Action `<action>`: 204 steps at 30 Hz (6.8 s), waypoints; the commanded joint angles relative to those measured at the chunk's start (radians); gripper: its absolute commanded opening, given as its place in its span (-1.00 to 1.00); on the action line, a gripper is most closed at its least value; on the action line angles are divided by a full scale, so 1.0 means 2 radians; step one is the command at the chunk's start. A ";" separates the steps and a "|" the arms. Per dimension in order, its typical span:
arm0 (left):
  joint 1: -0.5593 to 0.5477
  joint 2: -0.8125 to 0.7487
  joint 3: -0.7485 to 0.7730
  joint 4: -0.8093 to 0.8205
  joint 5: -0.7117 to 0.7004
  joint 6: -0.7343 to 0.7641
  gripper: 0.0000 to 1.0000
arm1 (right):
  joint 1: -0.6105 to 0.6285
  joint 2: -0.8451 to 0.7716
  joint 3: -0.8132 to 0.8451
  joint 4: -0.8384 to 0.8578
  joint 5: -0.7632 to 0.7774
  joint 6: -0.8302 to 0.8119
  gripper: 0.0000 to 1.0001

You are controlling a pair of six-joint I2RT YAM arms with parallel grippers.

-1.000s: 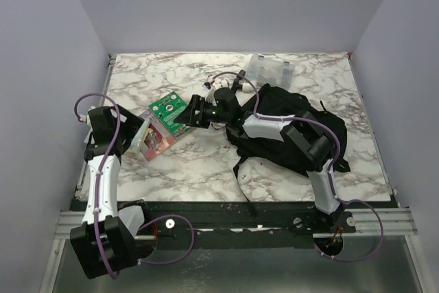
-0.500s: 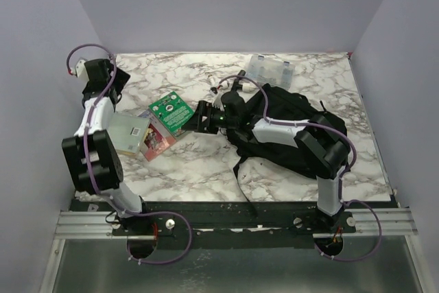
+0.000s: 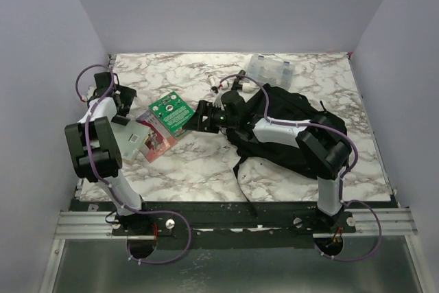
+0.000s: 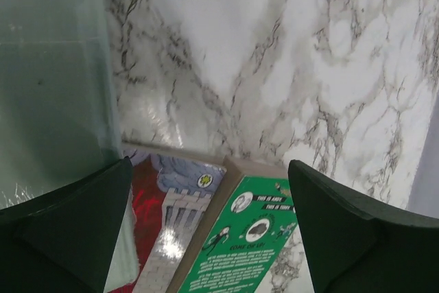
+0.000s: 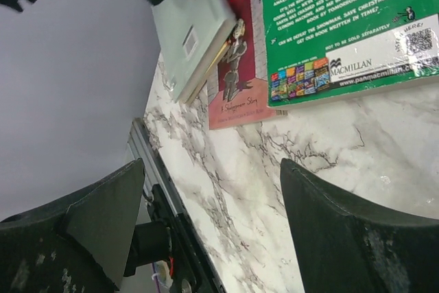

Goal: Pack the student bag
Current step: Adjust the book at the center of the board, then pick up the book from the center of the board.

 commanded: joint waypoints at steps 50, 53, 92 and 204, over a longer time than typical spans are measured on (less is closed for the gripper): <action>0.213 -0.322 -0.317 -0.030 -0.064 0.162 0.97 | 0.107 0.350 0.386 -0.008 -0.010 0.001 0.32; 0.230 -0.310 -0.328 -0.015 -0.009 0.145 0.97 | 0.112 0.362 0.405 -0.025 0.002 -0.011 0.31; 0.059 -0.504 -0.467 -0.068 0.182 0.034 0.60 | 0.111 0.121 0.028 0.054 -0.009 0.088 0.23; -0.183 -0.576 -0.368 0.358 0.341 -0.200 -0.66 | -0.141 -0.352 -0.245 0.228 -0.240 0.250 -0.87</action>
